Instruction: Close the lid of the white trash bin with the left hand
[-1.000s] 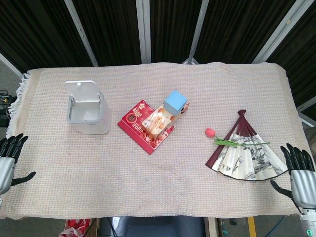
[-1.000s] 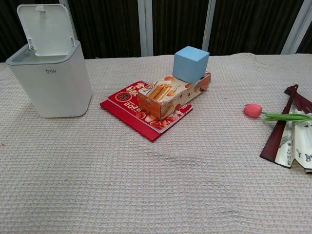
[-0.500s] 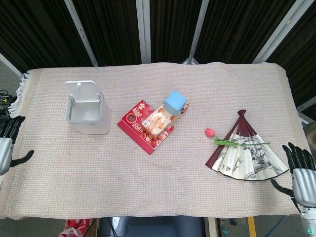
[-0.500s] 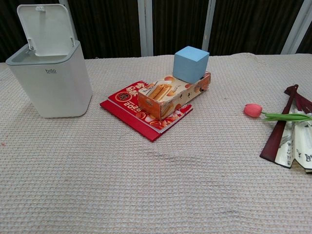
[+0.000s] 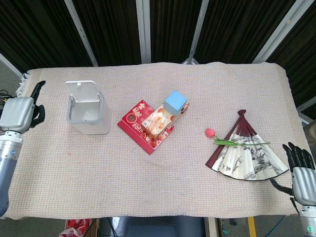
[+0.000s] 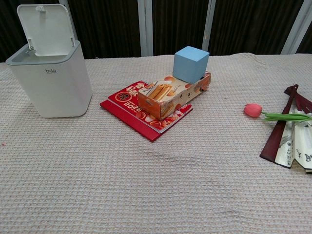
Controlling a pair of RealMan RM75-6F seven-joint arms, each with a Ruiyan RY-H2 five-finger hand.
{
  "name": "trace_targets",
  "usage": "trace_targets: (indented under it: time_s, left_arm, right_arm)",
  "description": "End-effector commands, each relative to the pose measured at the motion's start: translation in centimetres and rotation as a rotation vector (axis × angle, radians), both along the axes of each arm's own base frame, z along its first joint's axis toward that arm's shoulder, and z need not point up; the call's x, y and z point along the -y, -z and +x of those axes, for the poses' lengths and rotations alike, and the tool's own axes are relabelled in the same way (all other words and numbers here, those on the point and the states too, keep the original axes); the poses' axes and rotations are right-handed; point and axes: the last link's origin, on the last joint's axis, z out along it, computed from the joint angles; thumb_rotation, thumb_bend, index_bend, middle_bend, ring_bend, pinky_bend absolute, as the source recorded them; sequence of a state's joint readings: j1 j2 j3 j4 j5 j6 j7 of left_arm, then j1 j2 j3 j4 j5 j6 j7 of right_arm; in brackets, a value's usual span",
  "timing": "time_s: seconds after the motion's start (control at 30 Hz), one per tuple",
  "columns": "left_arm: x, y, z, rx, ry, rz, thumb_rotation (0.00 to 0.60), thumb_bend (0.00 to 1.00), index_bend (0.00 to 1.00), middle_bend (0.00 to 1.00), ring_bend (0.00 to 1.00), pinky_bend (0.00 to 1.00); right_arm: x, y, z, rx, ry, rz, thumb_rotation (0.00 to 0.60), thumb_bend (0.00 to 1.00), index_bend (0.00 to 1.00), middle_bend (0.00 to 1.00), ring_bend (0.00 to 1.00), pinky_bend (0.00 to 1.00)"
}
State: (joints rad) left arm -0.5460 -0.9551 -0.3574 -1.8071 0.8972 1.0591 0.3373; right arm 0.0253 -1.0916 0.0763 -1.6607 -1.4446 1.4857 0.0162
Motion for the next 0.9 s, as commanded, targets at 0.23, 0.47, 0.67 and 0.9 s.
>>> trace_targets:
  time_s: [0.23, 0.47, 0.67, 0.9]
  left_arm:
    - [-7.0, 2.2, 6.3, 0.012, -0.058, -0.079, 0.6, 0.73, 0.03, 1.0, 0.95, 1.0]
    - [-8.4, 3.6, 7.4, -0.002, -0.121, -0.103, 0.6, 0.75, 0.13, 1.0, 0.96, 1.0]
    - [-8.8, 4.2, 8.0, -0.002, -0.142, -0.117, 0.6, 0.76, 0.22, 1.0, 0.97, 1.0]
    - [-8.5, 4.4, 8.4, -0.014, -0.148, -0.125, 0.6, 0.77, 0.31, 1.0, 0.97, 1.0]
  right_arm:
    - [0.2, -0.3, -0.3, 0.03, 0.031, 0.002, 0.6, 0.19, 0.0, 0.0, 0.0, 0.0]
    - [0.1, -0.5, -0.4, 0.042, 0.037, -0.001, 0.6, 0.19, 0.0, 0.0, 0.0, 0.0]
    - [0.1, -0.6, -0.4, 0.045, 0.039, -0.004, 0.6, 0.19, 0.0, 0.0, 0.0, 0.0]
    - [-0.1, -0.7, -0.5, 0.046, 0.041, -0.005, 0.6, 0.19, 0.0, 0.0, 0.0, 0.0]
